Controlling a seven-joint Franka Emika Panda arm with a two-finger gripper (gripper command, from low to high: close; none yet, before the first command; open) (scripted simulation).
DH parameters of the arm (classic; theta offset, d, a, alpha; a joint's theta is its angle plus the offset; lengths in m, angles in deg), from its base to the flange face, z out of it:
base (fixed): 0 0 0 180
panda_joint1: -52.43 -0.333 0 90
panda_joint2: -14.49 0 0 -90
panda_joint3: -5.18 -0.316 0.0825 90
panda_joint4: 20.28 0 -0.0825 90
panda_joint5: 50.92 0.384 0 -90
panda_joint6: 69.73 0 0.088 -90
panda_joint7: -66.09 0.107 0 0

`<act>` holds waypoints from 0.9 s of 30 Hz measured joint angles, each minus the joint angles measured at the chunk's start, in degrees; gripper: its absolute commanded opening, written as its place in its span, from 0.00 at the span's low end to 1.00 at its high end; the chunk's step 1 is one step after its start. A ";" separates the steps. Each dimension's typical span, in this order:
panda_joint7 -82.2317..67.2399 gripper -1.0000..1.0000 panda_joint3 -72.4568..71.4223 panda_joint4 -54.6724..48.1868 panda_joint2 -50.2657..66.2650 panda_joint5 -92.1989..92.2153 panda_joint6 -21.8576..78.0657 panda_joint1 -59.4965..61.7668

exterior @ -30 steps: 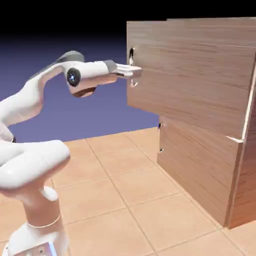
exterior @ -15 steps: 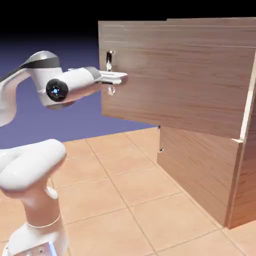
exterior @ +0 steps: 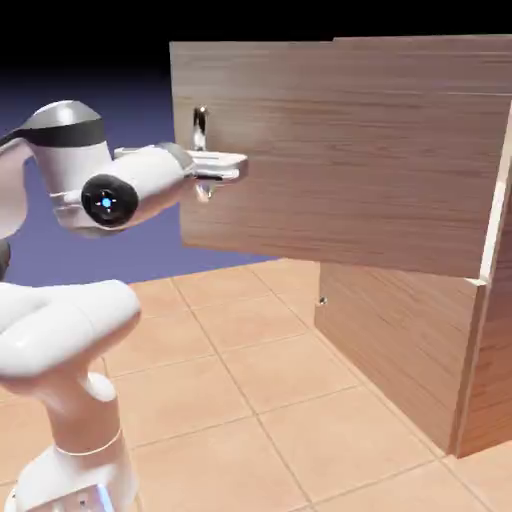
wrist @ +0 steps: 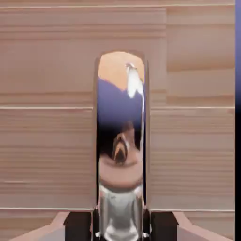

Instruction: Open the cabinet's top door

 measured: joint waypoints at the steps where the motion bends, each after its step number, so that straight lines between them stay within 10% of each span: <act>1: -1.37 0.00 2.08 -0.58 1.96 -2.26 1.40 0.07; 27: -31.56 0.00 41.05 -36.86 55.95 -42.55 32.21 -21.30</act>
